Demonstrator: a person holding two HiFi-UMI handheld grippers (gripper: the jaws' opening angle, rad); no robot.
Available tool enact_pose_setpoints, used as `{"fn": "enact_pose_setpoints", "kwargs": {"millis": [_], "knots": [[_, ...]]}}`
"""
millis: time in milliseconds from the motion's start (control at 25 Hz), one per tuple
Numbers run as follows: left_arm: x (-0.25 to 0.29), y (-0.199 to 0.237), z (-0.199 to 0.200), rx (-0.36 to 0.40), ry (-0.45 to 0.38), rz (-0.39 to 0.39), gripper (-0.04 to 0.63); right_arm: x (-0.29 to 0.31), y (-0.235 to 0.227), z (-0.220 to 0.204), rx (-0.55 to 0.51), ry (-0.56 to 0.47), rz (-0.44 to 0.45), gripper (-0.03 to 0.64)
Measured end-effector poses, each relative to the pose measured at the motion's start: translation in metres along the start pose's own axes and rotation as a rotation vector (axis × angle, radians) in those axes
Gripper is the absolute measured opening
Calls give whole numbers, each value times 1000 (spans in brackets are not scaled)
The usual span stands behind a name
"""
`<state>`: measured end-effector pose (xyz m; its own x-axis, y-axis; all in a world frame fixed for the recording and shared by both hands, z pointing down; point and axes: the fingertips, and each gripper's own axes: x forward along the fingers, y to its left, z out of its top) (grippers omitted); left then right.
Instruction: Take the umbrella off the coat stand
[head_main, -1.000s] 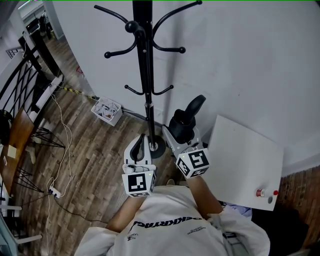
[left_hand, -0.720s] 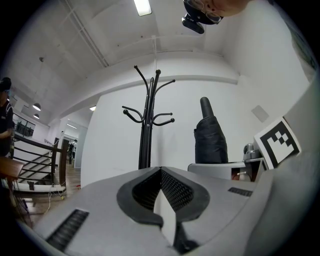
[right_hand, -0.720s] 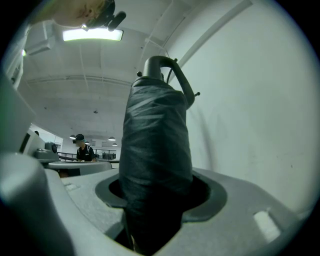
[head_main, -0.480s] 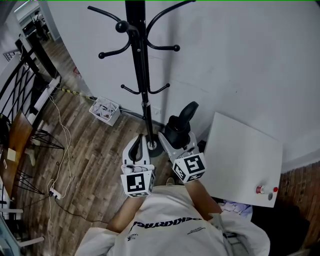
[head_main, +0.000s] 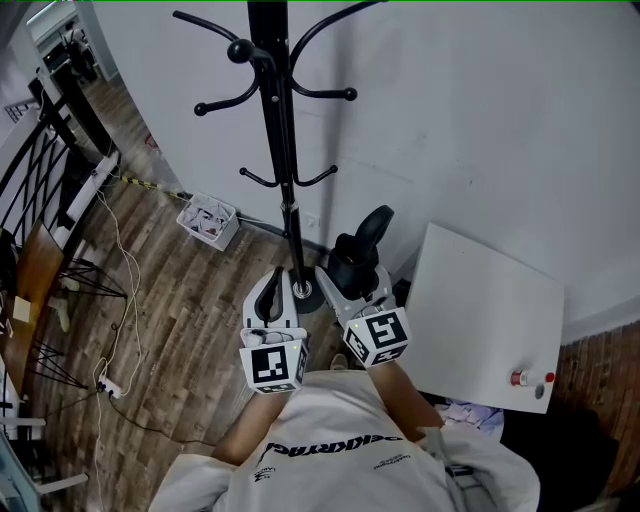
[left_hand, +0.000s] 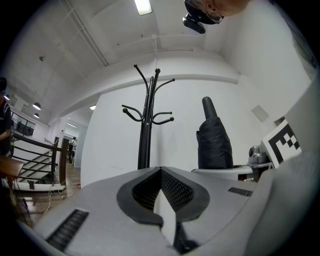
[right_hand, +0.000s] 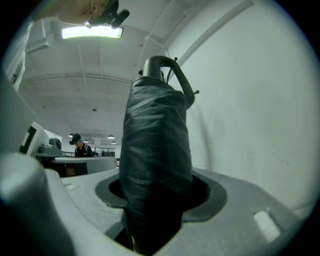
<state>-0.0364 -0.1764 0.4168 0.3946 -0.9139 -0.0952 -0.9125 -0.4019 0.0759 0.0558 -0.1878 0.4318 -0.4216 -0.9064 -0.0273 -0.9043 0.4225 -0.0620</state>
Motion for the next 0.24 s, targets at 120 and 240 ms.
{"fn": "enact_pose_setpoints", "kwargs": {"millis": [120, 240], "knots": [[-1, 0, 0, 2, -1, 1, -3, 0, 2, 0, -4, -2, 3, 273], [-1, 0, -1, 3, -3, 1, -3, -1, 3, -2, -9, -1, 6, 273]]}}
